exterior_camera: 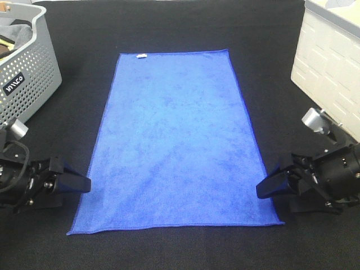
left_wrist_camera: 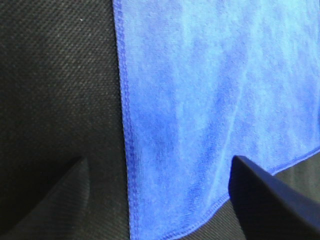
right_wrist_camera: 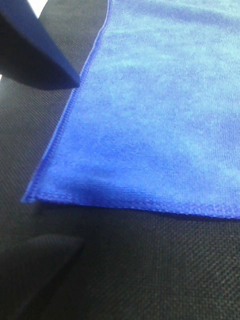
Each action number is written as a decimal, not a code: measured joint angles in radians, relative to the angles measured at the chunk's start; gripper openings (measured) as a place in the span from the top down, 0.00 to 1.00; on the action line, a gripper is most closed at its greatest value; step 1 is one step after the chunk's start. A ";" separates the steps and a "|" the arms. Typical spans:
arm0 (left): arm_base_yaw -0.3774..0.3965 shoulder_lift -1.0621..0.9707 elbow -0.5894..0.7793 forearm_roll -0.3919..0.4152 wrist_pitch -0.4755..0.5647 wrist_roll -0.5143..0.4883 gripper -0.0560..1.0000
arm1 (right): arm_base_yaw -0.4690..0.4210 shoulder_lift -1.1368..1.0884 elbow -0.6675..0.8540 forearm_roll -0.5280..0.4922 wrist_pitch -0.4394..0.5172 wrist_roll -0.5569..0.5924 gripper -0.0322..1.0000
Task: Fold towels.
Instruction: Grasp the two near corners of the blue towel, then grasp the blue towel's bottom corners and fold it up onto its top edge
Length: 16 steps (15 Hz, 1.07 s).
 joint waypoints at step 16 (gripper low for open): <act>-0.112 0.103 -0.081 -0.015 -0.006 0.004 0.95 | 0.153 0.158 -0.140 0.029 -0.068 0.153 0.97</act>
